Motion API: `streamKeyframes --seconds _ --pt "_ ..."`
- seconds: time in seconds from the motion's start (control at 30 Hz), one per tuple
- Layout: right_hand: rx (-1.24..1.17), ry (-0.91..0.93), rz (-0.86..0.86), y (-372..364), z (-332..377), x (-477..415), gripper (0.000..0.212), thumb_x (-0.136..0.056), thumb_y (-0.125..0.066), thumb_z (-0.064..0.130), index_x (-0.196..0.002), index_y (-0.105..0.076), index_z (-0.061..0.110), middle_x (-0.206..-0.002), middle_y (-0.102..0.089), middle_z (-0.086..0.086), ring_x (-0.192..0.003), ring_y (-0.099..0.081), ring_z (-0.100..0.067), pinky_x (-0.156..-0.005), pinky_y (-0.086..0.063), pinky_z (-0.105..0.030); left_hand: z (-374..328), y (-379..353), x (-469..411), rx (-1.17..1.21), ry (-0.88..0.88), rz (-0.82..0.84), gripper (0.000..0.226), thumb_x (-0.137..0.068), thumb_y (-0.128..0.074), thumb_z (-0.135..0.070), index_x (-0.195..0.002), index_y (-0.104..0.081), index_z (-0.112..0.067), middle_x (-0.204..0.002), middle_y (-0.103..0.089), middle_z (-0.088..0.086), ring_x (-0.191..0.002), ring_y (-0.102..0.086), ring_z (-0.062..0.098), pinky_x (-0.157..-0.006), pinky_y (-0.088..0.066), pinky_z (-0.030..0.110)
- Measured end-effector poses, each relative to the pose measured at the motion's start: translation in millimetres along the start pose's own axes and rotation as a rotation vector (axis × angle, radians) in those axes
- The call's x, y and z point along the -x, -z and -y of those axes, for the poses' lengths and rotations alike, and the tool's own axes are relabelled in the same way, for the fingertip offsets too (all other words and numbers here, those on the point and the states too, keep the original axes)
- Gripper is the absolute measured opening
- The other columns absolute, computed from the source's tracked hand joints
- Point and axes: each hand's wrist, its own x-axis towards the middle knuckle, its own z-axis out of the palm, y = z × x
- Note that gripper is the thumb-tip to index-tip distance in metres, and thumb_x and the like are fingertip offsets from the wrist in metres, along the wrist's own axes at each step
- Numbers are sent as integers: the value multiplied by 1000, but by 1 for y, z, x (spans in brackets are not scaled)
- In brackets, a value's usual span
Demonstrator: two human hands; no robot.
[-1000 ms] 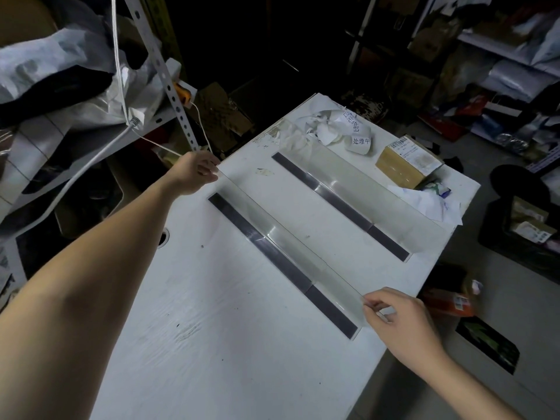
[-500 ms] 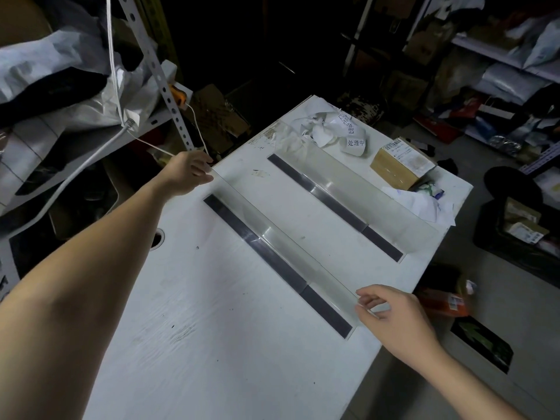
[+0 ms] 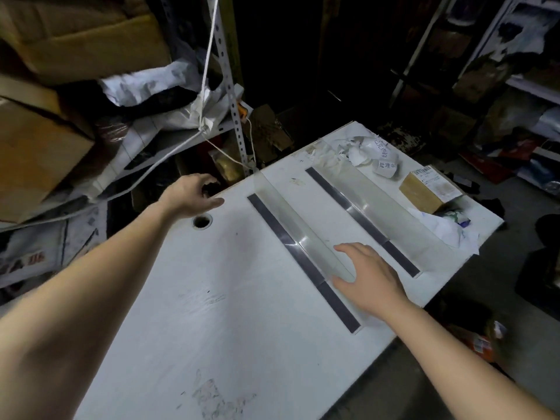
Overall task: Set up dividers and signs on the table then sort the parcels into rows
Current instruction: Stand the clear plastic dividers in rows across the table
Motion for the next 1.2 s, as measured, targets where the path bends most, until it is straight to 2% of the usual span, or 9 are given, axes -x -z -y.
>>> streamKeyframes --seconds 0.2,0.3,0.43,0.6,0.73,0.97,1.07,1.2 --pt "62 190 15 7 51 13 62 -88 -69 45 -144 -47 29 -145 -50 11 -131 -47 -15 -99 -45 -35 -1 35 138 -77 89 -64 73 -77 -59 -69 -135 -60 -24 -130 -64 2 -120 -60 26 -95 -52 42" --pt "84 273 37 6 76 36 64 -88 -69 47 -145 -46 30 -148 -48 9 -133 -47 -17 -99 -47 -39 -4 42 217 -118 198 -100 69 -85 -66 -57 -143 -54 -23 -138 -60 2 -125 -57 26 -97 -52 45" --pt "136 383 64 -4 109 73 64 -88 -70 46 -145 -45 31 -152 -45 9 -135 -47 -18 -95 -48 -41 -5 38 317 -154 342 -138 59 -86 -65 -53 -135 -57 -21 -132 -62 1 -123 -57 26 -95 -51 43" --pt "153 498 103 -23 151 119 64 -89 -70 45 -146 -45 30 -153 -45 7 -140 -42 -19 -102 -45 -42 5 26 420 -142 512 -142 67 -90 -63 -50 -148 -48 -20 -151 -51 0 -137 -49 26 -105 -47 42" --pt "161 569 130 -45 185 158 63 -89 -69 44 -145 -46 28 -150 -48 7 -138 -44 -18 -102 -45 -41 24 19 486 -130 581 -148 62 -93 -63 -48 -146 -50 -18 -145 -56 5 -131 -53 29 -103 -49 44" --pt "150 586 195 -98 233 207 61 -89 -69 43 -144 -48 29 -149 -49 10 -137 -45 -16 -100 -46 -39 76 6 545 -87 606 -174 59 -95 -61 -45 -147 -49 -18 -142 -57 6 -125 -56 28 -100 -51 47" --pt "145 565 217 -127 253 220 60 -89 -69 43 -143 -48 31 -148 -50 11 -136 -45 -14 -100 -47 -38 109 -3 547 -65 566 -173 54 -98 -60 -40 -145 -52 -16 -140 -58 6 -122 -58 27 -96 -52 43" --pt "113 497 227 -168 284 233 57 -89 -69 47 -141 -50 32 -145 -52 13 -133 -48 -13 -98 -48 -37 163 -12 530 -30 484 -149 49 -98 -58 -38 -143 -54 -19 -142 -58 5 -124 -58 25 -99 -53 44"
